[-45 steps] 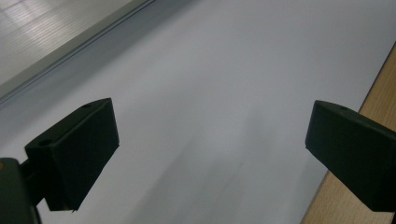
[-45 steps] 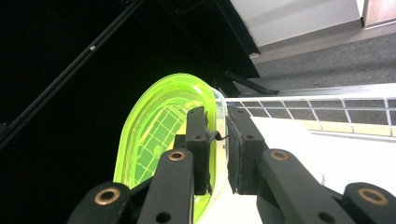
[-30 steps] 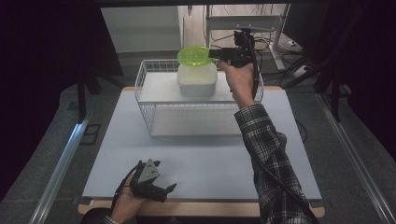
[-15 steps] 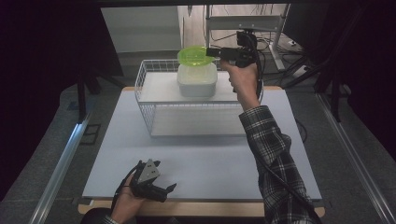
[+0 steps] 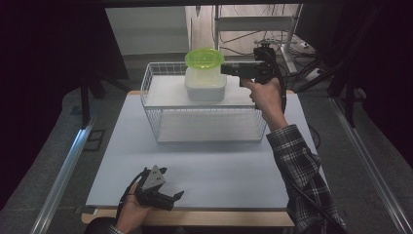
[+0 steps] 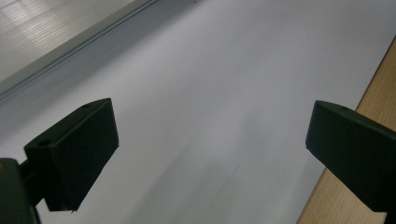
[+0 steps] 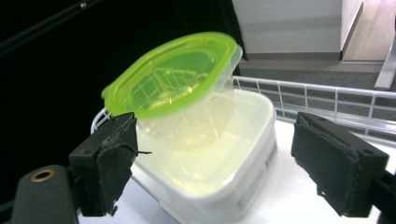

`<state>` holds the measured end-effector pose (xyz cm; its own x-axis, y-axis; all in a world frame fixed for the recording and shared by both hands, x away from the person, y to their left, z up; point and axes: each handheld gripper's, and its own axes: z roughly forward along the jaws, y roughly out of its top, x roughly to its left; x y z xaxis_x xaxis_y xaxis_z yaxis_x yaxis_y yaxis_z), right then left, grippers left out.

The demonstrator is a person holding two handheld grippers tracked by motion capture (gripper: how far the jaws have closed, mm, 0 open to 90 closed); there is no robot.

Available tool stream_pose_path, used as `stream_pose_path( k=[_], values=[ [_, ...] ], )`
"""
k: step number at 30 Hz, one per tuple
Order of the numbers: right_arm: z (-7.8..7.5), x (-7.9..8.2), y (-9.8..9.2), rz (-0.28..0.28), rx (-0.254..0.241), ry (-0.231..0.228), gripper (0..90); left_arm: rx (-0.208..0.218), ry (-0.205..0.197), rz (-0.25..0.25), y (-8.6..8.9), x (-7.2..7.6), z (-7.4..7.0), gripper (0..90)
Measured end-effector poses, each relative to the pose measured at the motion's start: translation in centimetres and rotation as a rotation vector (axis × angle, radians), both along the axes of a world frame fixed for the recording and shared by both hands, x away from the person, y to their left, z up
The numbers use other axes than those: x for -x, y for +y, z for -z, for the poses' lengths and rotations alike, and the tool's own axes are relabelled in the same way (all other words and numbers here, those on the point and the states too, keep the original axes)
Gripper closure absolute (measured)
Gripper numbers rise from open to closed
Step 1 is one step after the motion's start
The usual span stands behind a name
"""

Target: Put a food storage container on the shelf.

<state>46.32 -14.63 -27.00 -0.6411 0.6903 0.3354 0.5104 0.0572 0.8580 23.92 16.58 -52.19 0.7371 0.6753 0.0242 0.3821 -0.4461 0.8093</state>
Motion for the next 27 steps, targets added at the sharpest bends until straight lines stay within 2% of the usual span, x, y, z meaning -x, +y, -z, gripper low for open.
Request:
stream_pose_path(
  k=[10, 15, 27],
  values=[
    [0.8, 2.8, -0.6, -0.046, 0.062, -0.075, 10.6, 0.021, 0.006, 0.0, 0.2, -0.1, 0.0, 1.6],
    [1.3, 4.2, -0.5, -0.07, 0.1, -0.112, 9.5, 0.018, 0.007, -0.007, 0.2, -0.1, 0.0, 0.2],
    [3.9, 6.3, -0.4, -0.112, 0.143, -0.117, 8.6, 0.018, 0.003, -0.013, 0.1, -0.1, 0.0, 0.0]
  ],
)
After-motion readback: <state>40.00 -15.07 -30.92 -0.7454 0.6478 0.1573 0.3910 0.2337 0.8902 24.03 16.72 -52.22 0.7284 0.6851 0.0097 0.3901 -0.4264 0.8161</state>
